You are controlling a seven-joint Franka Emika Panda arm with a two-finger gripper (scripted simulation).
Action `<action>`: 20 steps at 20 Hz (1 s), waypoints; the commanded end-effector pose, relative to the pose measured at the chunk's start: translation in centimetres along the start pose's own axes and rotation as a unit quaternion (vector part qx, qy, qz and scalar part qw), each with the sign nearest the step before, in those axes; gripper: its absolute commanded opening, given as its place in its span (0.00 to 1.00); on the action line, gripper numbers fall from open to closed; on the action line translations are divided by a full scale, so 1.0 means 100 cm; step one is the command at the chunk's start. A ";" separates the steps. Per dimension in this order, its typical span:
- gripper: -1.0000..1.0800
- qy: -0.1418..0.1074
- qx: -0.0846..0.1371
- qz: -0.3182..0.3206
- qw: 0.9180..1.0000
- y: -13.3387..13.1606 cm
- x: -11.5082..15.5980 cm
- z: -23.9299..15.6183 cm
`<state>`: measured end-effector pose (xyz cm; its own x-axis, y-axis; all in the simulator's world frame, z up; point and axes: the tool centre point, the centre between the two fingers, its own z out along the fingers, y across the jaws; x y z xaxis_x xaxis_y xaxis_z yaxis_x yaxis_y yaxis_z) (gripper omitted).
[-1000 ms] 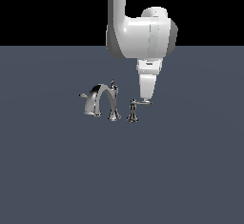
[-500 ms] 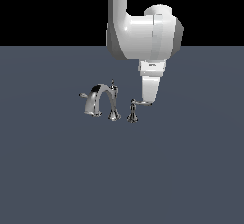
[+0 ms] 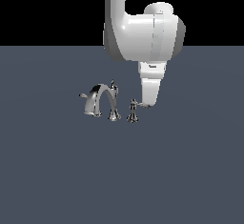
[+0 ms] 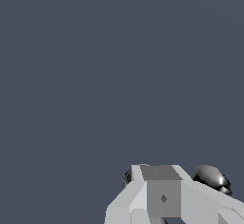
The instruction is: Turn on the faucet by rotating a designated handle.
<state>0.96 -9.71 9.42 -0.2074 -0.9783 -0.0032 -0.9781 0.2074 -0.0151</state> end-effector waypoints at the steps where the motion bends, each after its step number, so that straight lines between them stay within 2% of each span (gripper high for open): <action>1: 0.00 0.000 -0.004 0.000 1.000 0.011 -0.002 0.000; 12: 0.00 0.002 -0.007 0.003 1.000 0.050 -0.009 0.000; 14: 0.00 0.003 -0.006 0.009 1.000 0.045 -0.001 0.000; 20: 0.00 0.002 -0.007 0.006 1.000 0.059 -0.032 0.000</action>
<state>-4.03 -7.57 9.36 -0.2431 -0.9700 0.0055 -0.9700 0.2431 -0.0039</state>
